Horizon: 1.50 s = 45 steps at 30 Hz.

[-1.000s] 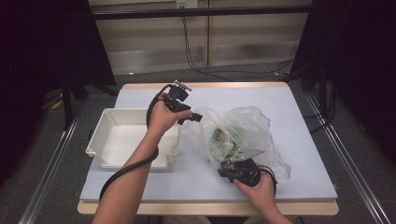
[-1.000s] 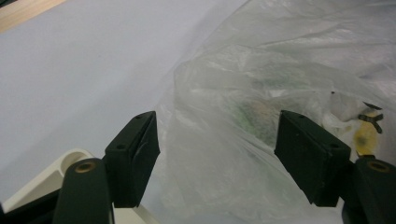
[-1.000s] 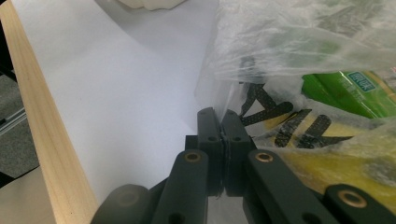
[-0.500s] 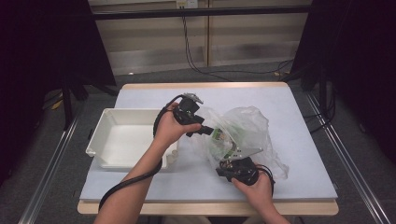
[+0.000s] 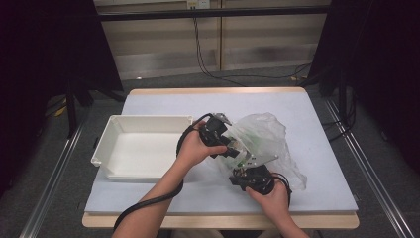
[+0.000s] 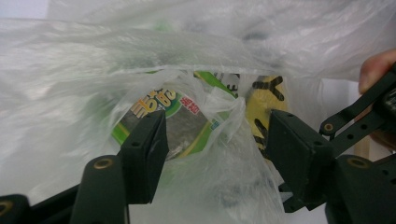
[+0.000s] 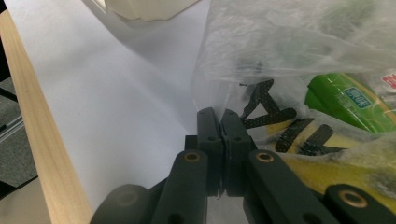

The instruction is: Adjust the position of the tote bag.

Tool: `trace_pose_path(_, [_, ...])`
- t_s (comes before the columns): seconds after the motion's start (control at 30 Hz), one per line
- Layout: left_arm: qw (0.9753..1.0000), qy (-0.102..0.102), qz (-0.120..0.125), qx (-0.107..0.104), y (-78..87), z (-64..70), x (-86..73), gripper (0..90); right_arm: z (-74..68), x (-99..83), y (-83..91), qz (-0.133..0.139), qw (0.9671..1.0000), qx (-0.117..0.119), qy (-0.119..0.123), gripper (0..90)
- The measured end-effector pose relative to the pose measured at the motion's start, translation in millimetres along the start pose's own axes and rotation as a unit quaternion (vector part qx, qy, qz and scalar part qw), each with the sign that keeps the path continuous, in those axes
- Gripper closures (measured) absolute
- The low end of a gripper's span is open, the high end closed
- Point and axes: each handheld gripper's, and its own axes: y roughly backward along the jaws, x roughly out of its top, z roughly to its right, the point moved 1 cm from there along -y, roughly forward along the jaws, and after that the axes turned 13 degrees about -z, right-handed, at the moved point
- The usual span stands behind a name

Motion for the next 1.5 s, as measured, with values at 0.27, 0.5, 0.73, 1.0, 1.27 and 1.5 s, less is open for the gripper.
trace_pose_path(0.27, [0.9988, -0.006, -0.045, -0.018, -13.6, 5.9, -6.7, 87.5, 2.2, 5.2, 4.7, -0.005, 1.0, -0.005, -0.006, 73.4])
trace_pose_path(0.5, [0.9989, 0.018, -0.037, -0.024, -2.8, 2.5, -20.6, 90.0, 12.6, 8.0, 27.1, 0.007, 0.9995, -0.03, -0.011, 62.8])
trace_pose_path(0.73, [0.9988, 0.024, -0.042, -0.012, 9.6, 1.5, -34.1, 90.0, 33.0, 4.7, 45.4, 0.022, 0.9972, -0.059, -0.04, 66.9])
trace_pose_path(1.0, [0.9989, 0.041, -0.023, -0.002, 19.2, -0.2, -51.2, 90.0, 65.3, -11.4, 49.7, 0.001, 0.9923, -0.094, -0.08, 78.1])
trace_pose_path(1.27, [0.9988, 0.05, 0.002, -0.001, 26.6, -2.2, -61.9, 90.0, 82.1, -32.9, 48.7, -0.022, 0.9901, -0.104, -0.092, 90.0])
trace_pose_path(1.5, [0.9986, 0.051, 0.012, -0.007, 24.7, -1.0, -61.2, 90.0, 66.4, -16.4, 56.9, 0.017, 0.9918, -0.094, -0.086, 72.4])
